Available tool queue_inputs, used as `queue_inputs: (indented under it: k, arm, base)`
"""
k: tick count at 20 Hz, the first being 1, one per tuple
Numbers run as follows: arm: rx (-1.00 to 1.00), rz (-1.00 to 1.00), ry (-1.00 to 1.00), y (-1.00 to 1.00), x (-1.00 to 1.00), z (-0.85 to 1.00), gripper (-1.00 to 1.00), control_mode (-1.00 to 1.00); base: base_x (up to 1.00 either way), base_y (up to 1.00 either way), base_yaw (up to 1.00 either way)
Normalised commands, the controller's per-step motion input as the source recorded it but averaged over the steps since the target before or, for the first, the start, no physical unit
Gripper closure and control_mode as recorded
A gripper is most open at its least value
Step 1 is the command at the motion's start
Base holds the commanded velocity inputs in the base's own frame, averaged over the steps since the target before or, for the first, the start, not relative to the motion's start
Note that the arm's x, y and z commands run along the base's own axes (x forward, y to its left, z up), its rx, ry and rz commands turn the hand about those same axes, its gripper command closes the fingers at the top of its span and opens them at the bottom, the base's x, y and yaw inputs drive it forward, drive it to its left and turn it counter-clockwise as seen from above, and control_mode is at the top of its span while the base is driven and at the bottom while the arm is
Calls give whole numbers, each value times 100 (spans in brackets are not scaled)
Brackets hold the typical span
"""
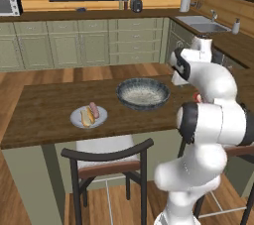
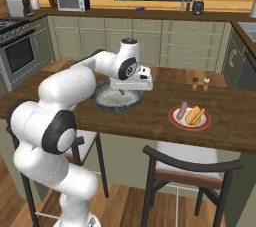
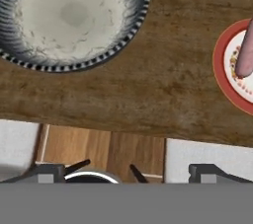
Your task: Place one bun and one sausage from the bowl on each plate.
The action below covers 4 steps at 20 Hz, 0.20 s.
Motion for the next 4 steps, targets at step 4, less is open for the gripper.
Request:
queue_inputs:
  k: [4]
  arm:
    - [-11,2,1,53,-14,-17,-100,-100]
  base:
    - [0,0,0]
